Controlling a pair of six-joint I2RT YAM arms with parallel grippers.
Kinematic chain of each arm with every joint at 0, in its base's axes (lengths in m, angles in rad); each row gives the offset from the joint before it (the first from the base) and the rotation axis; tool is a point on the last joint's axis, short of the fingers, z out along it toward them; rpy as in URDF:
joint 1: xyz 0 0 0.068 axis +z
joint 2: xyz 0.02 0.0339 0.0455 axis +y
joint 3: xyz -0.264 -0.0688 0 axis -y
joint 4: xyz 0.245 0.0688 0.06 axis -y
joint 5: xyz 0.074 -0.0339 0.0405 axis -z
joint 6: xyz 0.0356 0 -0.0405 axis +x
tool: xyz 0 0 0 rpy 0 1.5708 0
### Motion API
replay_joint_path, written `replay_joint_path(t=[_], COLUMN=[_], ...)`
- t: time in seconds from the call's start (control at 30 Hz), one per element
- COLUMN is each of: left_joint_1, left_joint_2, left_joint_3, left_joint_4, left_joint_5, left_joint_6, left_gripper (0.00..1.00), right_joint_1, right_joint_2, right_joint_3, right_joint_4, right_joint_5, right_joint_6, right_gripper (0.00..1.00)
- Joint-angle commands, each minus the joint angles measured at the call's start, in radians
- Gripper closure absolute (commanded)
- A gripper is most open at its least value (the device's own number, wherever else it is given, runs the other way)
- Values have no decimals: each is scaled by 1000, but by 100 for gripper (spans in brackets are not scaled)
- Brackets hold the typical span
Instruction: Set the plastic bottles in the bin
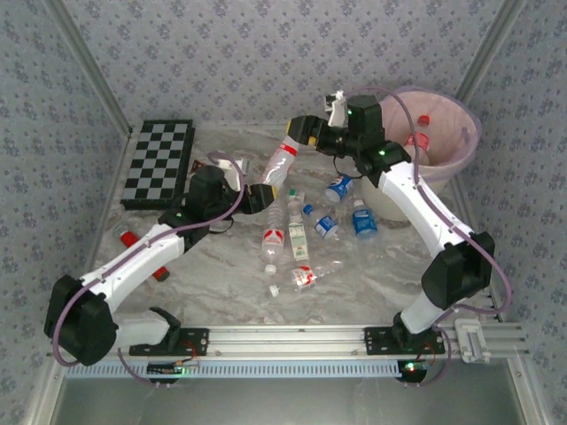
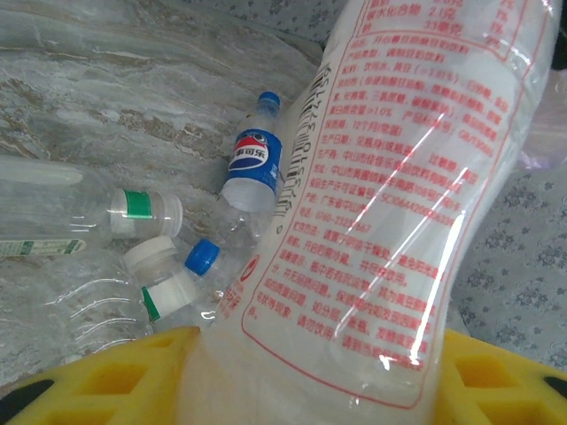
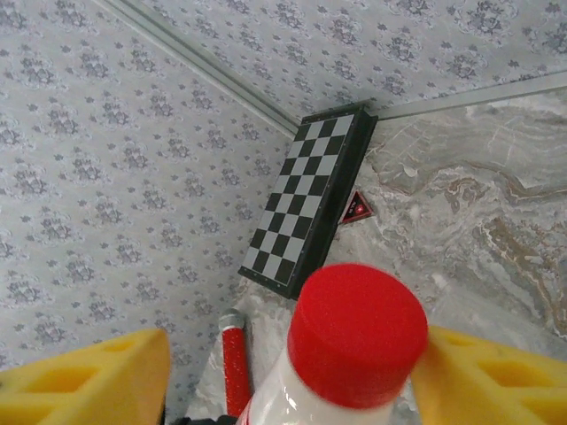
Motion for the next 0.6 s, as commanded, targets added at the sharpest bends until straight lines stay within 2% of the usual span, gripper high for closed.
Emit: replay_joint_path(t=[0.0, 0.07, 0.2, 0.37, 0.47, 0.57], left_joint_1=[-12, -13, -15, -17, -17, -17], left_joint_2=[10, 19, 35, 30, 17, -1], left_joint_3=[49, 56, 69, 74, 76, 78], left_joint_4=[12, 18, 15, 8, 3, -28], left_joint_5=[27, 33, 33, 25, 16, -30], left_joint_6=[24, 26, 27, 32, 36, 44], left_gripper=[47, 48, 47, 40, 26, 9], right_joint_1=[-2, -3, -6, -21, -45, -75], right_joint_2=[24, 27, 12, -38, -66, -96], right_joint_3=[27, 22, 16, 14, 60, 168], right_joint_4=[-9, -20, -34, -73, -124, -264], right_joint_5=[6, 7, 16, 56, 66, 136], right_joint_6=[-3, -8, -19, -40, -53, -169], right_gripper=[32, 32, 56, 68, 73, 77])
